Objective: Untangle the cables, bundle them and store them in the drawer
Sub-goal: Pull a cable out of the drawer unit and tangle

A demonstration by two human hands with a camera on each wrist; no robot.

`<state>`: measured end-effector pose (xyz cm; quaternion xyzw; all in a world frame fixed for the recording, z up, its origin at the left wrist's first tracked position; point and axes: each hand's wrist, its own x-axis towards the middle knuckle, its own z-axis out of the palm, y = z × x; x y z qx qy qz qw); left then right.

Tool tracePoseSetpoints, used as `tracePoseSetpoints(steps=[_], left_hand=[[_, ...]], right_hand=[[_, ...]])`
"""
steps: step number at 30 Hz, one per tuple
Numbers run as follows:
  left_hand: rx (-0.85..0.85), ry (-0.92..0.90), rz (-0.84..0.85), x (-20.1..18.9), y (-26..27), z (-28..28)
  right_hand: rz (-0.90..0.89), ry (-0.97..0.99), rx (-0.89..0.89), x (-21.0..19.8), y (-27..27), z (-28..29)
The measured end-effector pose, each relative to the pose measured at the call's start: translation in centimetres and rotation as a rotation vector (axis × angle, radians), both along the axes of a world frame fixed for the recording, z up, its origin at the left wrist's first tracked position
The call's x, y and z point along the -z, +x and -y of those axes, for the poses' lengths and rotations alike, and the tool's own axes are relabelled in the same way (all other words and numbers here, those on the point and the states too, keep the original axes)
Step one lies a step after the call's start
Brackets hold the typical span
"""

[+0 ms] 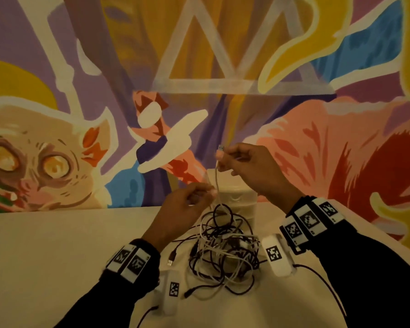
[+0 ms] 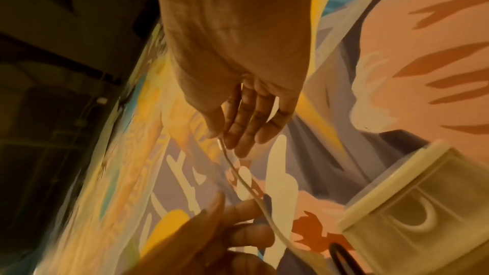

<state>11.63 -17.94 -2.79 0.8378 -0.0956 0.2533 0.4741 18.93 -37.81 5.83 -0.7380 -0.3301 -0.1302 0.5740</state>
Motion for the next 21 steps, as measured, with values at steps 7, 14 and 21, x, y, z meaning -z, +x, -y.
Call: tracePoseSetpoints(steps=[7, 14, 21], left_hand=[[0.033, -0.032, -0.061, 1.0, 1.4, 1.3], [-0.074, -0.212, -0.061, 1.5, 2.1, 1.3], [-0.215, -0.357, 0.210, -5.1, 1.8, -1.7]], right_hand=[[-0.137, 0.138, -0.039, 2.6, 0.2, 0.9], [-0.178, -0.079, -0.026, 7.8, 1.6, 2.0], [-0.087, -0.852, 0.014, 13.8, 1.3, 3.4]])
